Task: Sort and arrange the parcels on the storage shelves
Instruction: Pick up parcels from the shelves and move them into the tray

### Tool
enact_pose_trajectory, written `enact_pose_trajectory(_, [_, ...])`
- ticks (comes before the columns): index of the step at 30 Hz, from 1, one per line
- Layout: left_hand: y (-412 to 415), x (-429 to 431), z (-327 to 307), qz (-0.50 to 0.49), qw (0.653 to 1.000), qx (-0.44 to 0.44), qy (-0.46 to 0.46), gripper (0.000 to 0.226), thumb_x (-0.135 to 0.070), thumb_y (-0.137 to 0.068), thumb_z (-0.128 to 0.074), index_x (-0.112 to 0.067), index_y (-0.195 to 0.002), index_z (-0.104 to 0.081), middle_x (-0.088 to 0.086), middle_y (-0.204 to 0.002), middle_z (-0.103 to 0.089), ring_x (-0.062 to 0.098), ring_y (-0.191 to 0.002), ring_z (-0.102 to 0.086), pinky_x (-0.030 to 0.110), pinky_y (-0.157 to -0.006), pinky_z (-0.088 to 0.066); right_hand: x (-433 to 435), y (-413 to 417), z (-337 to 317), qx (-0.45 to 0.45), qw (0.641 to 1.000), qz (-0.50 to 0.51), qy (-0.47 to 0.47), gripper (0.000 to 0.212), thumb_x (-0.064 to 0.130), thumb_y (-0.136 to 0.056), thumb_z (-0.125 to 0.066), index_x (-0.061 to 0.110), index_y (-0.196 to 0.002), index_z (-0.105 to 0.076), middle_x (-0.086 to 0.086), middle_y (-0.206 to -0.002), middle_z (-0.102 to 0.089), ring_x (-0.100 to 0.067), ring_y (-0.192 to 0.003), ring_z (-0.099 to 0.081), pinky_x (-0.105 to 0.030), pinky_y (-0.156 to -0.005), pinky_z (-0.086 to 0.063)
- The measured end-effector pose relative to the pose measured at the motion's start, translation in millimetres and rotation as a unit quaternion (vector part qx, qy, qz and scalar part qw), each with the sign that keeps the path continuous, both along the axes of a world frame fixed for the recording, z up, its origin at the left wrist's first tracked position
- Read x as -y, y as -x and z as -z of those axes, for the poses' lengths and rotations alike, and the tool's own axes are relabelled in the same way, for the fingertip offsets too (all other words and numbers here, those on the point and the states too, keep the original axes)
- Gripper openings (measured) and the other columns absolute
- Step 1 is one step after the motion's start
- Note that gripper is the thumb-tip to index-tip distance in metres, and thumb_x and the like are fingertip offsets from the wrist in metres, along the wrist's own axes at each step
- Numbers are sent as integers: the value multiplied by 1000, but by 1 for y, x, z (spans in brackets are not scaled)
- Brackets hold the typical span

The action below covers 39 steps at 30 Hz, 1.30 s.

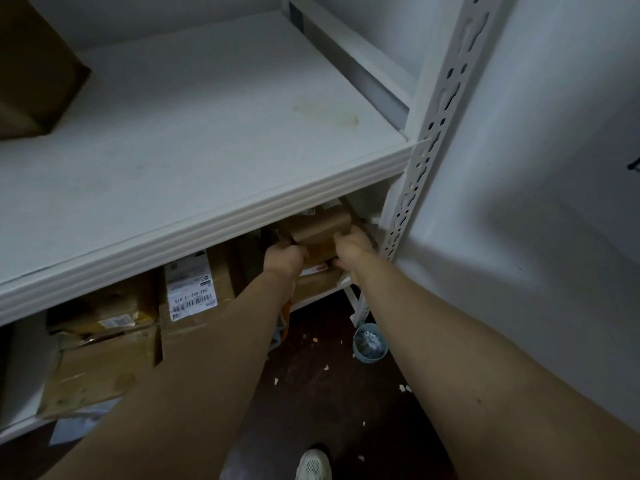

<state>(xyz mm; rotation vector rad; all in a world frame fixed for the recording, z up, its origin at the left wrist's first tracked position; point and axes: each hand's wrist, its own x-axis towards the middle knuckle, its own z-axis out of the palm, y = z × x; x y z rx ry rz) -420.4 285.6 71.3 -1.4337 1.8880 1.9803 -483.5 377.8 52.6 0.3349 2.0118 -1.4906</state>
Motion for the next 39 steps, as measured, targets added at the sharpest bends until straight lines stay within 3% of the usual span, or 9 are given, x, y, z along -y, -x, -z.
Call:
enact_pose_trajectory(6, [-15,-18,-27,59,995,72,34,44,-2,-89,-55,1,-132,-47,19,-123,-54,34,-117,-51,41,-104,-43,-12,-21,-33,15,999,-17,-34,29,5,-97,-37,0,-118,-57,-14,-109,-58,-30,-103,-57,-42,-96,-49])
enact_pose_trajectory(10, [-33,-34,-63,95,993,53,45,33,-5,-91,-53,4,-123,-54,17,-98,-60,26,-87,-56,29,-77,-43,-24,-39,-63,5,998,-52,-30,25,4,-92,-41,2,-108,-60,-19,-111,-63,-34,-101,-62,-46,-90,-54])
enact_pose_trajectory(13, [-48,-47,-93,109,992,15,62,34,-11,-91,-56,5,-120,-58,23,-113,-63,32,-103,-62,27,-73,-42,-33,-57,-97,-24,996,-80,-20,23,7,-90,-43,3,-99,-64,-21,-107,-65,-33,-97,-64,-45,-86,-56])
enact_pose_trajectory(19, [-88,-56,-154,103,990,-46,86,27,-11,-88,-60,4,-109,-65,22,-99,-68,24,-78,-63,29,-67,-51,-35,-88,-148,-62,991,-120,5,31,11,-77,-55,0,-105,-66,-21,-97,-69,-34,-86,-69,-50,-77,-59])
enact_pose_trajectory(23, [-128,-43,-168,69,992,-16,100,13,-4,-85,-57,-4,-72,-55,13,-67,-55,20,-60,-54,27,-56,-45,-23,-119,-160,-69,986,-149,8,26,9,-80,-60,0,-104,-65,-22,-94,-69,-35,-83,-69,-47,-76,-59])
enact_pose_trajectory(27, [-166,-19,-156,40,992,26,115,27,-6,-90,-49,2,-115,-55,16,-90,-58,23,-76,-58,30,-62,-46,-10,-154,-149,-48,983,-178,1,11,12,-93,-57,3,-92,-64,-11,-77,-65,-22,-65,-61,-31,-62,-54])
enact_pose_trajectory(31, [-205,9,-124,-23,990,57,131,45,-6,-91,-48,2,-135,-44,19,-120,-59,30,-110,-60,36,-86,-50,9,-180,-113,-13,984,-179,-17,13,11,-96,-52,3,-98,-62,-16,-95,-67,-28,-85,-67,-44,-83,-58])
enact_pose_trajectory(36, [-243,39,-87,-81,986,76,124,27,-6,-92,-48,4,-116,-53,12,-83,-53,25,-83,-56,34,-73,-45,29,-207,-68,48,987,-150,-18,31,12,-101,-43,2,-129,-50,-17,-110,-63,-24,-81,-62,-32,-63,-55])
enact_pose_trajectory(39, [-256,62,-63,-82,986,79,123,29,-6,-92,-48,6,-116,-58,7,-71,-47,21,-69,-48,31,-66,-41,42,-220,-40,78,993,-90,-15,40,13,-102,-39,5,-141,-41,-18,-128,-57,-27,-98,-63,-36,-75,-56])
